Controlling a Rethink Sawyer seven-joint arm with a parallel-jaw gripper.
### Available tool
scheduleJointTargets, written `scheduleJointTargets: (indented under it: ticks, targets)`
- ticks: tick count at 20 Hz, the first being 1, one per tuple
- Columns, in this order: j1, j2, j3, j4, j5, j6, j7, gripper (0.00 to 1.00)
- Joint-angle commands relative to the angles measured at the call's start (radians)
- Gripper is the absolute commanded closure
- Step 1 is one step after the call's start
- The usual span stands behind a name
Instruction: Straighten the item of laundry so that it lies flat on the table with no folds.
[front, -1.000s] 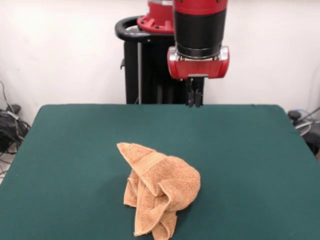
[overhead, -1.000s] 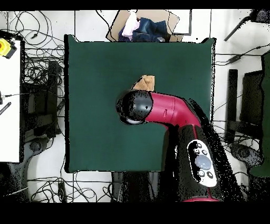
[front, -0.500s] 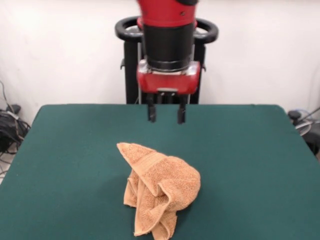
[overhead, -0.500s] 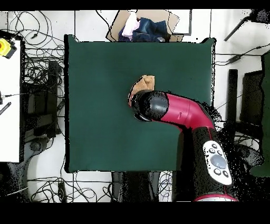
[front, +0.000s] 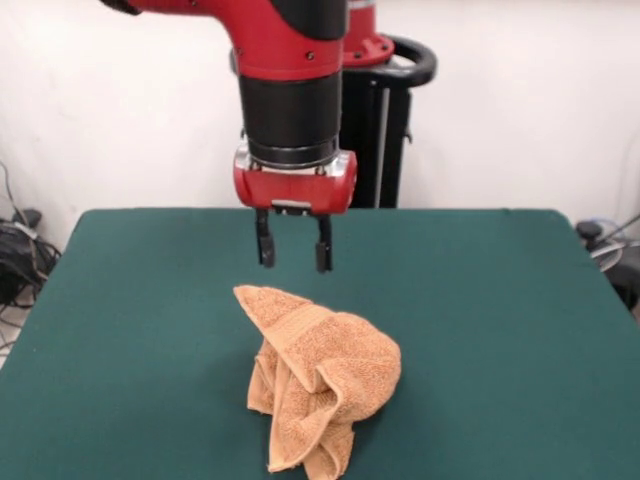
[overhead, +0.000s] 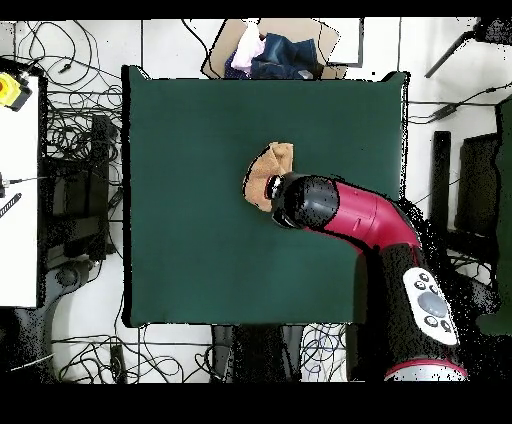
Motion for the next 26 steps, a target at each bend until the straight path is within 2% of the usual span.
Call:
scheduleJointTargets:
  ticks: [1,10,16,26]
  targets:
    - [-0.037,0.082,0.066,-0.020,-0.030,-0.040,0.027,0.00]
    - [-0.046,0.102,0.077,-0.043,-0.053,-0.049,0.002,0.00]
    - [-0.106,0.193,0.127,-0.068,-0.061,-0.090,-0.049,0.00]
    - [-0.145,0.249,0.175,-0.123,-0.088,-0.052,-0.083,0.00]
